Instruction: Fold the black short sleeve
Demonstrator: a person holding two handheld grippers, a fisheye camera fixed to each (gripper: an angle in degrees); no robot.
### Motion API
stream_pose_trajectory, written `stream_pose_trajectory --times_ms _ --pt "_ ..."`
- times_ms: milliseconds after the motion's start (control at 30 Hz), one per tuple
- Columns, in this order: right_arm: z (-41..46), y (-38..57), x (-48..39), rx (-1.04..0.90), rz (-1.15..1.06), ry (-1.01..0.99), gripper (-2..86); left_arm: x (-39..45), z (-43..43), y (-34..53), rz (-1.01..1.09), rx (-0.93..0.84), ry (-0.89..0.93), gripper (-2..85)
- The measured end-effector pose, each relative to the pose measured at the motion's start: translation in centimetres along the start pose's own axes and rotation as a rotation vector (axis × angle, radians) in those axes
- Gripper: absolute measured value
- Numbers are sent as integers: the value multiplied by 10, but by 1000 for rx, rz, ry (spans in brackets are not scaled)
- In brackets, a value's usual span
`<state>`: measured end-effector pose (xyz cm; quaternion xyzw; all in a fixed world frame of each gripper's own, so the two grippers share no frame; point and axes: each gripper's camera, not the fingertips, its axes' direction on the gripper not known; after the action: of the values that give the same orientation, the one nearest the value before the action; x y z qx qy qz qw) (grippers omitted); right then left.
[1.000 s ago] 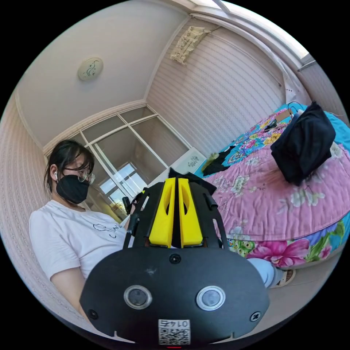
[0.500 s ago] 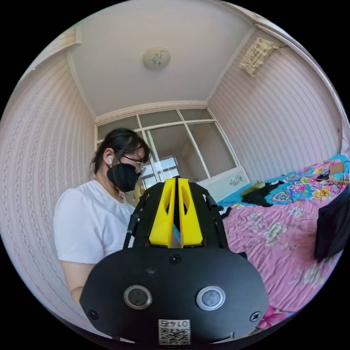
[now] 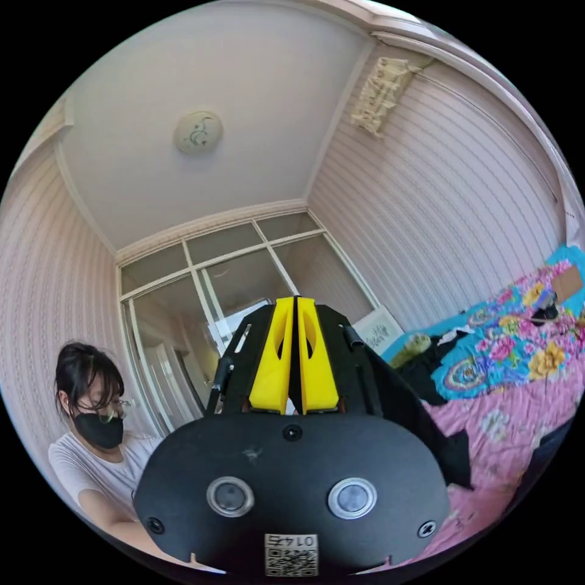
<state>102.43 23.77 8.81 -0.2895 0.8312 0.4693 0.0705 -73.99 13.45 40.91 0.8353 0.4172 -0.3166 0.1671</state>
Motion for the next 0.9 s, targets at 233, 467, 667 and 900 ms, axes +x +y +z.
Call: stream_pose_trajectory --times_ms 233,467,667,900 --pt "5 85 50 -262 -78 174 4 -31 2 80 243 -102 -187 -10" --pt "-54 341 228 -563 456 374 4 -189 43 355 77 -649 -354 -10" --pt "-116 458 276 -649 694 434 4 -275 10 535 -136 -910 -374 -9" --pt "-161 493 288 -730 721 455 4 -295 -28 634 -113 -994 -370 -9"
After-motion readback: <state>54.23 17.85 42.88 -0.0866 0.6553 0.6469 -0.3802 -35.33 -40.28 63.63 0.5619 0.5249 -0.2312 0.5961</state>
